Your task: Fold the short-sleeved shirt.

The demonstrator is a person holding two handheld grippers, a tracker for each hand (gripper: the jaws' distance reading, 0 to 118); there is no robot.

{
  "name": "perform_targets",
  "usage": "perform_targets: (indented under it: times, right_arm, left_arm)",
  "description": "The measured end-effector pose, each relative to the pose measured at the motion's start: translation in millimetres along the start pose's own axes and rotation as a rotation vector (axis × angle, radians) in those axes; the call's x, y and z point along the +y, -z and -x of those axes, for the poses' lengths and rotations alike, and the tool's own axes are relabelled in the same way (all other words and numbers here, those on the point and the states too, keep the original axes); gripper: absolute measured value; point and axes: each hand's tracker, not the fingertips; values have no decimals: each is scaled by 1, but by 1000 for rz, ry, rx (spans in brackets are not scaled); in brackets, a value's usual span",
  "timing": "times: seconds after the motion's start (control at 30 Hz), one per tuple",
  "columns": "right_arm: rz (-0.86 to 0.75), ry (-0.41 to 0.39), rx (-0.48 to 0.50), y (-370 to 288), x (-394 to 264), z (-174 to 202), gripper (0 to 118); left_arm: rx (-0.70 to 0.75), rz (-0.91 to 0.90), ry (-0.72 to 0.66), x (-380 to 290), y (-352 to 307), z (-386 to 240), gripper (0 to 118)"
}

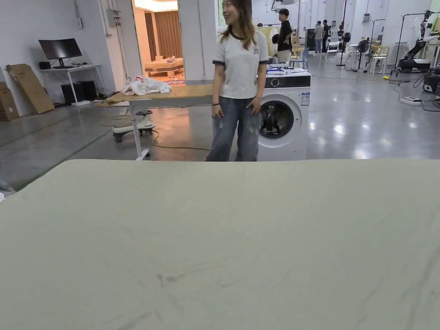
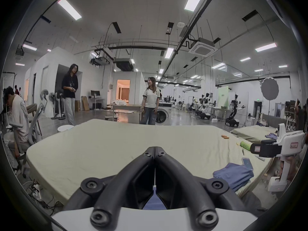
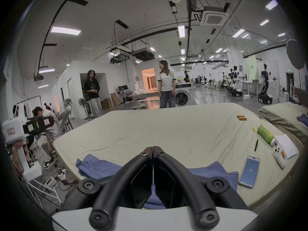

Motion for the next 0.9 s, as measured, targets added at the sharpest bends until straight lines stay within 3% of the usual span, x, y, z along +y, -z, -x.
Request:
perform_targets:
  times: [0.2, 0.27, 0.3, 0.37, 0.43, 0.47, 0.5, 0.63, 0.77, 0.9]
  right_arm:
    - [7, 39, -15, 2, -1, -7, 0]
    - [15, 52, -23, 1, -2, -10, 0]
    - [20, 63, -25, 1, -4, -12, 0]
    - [37, 103, -20, 0, -10, -19, 0]
    - [63, 141, -15, -1, -15, -26, 0]
    - [66, 139, -22, -4, -17, -28, 0]
    - [64, 139, -28, -7, -19, -29, 0]
    - [74, 223, -45, -15, -27, -43, 0]
    - [93, 288, -56, -17, -32, -56, 0]
    - [90, 256, -93, -25, -29, -58, 0]
  left_arm:
    - [4, 25, -47, -7, 4, 19, 0]
    - [-10, 66, -118, -14, 9, 34, 2]
    - [-37, 86, -176, -22, 15, 47, 12]
    - [-122, 135, -347, -50, 31, 78, 17]
    - [-127, 233, -514, -80, 52, 112, 67]
    - [-118, 296, -560, -95, 63, 131, 86]
    - [-94, 329, -562, -106, 70, 142, 96]
    - [-21, 418, -698, -147, 101, 189, 97]
    - [-138, 492, -900, -191, 135, 216, 95]
    - [-230, 419, -1123, -208, 150, 208, 50]
